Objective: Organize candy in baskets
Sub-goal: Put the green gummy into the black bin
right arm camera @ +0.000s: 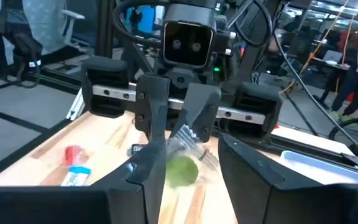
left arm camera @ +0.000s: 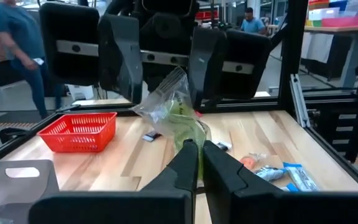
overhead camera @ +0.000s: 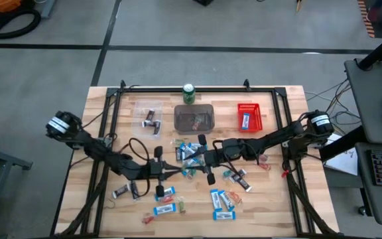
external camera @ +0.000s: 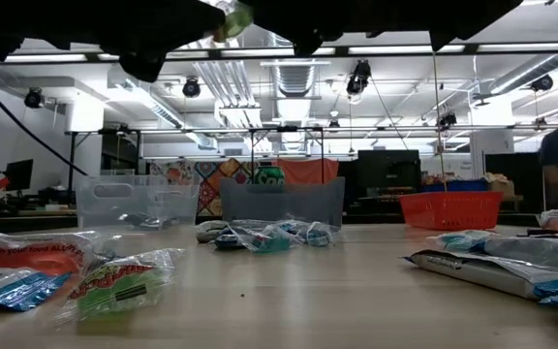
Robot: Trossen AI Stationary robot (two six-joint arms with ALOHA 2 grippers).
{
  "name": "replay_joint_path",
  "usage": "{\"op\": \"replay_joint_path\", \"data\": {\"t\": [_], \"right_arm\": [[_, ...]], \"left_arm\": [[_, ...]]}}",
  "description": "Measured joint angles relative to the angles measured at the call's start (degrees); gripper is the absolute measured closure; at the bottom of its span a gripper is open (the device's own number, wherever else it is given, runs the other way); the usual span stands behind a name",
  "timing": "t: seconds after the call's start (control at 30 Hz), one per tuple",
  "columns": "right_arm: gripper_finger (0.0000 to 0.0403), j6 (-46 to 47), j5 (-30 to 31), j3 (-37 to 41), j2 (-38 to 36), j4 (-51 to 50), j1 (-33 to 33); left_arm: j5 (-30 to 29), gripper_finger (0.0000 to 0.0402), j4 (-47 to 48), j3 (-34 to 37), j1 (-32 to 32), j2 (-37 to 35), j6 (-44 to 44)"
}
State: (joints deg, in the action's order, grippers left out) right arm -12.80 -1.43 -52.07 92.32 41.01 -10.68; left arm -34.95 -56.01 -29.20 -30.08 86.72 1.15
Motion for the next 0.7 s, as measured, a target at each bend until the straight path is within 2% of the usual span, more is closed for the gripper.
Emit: {"op": "replay_joint_path", "data": {"t": [0.17, 0.37, 0.53, 0.7], "right_arm": [[0.0300, 0.3, 0.0, 0.0, 0.0, 0.0, 0.0], [0.0382, 0.2, -0.1, 0.0, 0.0, -0.4, 0.0], [0.0393, 0.2, -0.1, 0.0, 0.0, -0.4, 0.0], [0.0394, 1.1, -0.1, 0.0, -0.3, -0.9, 0.9]], "left_arm": [[0.0, 0.0401, -0.5, -0.5, 0.3, 0.8, 0.0], [0.0, 0.0401, -1.0, -0.8, 0.3, 0.7, 0.7], [0.0, 0.0399, -1.0, -0.8, 0.3, 0.6, 0.8], [-0.5, 0.0370, -0.8, -0.8, 0.3, 0.5, 0.9]]}}
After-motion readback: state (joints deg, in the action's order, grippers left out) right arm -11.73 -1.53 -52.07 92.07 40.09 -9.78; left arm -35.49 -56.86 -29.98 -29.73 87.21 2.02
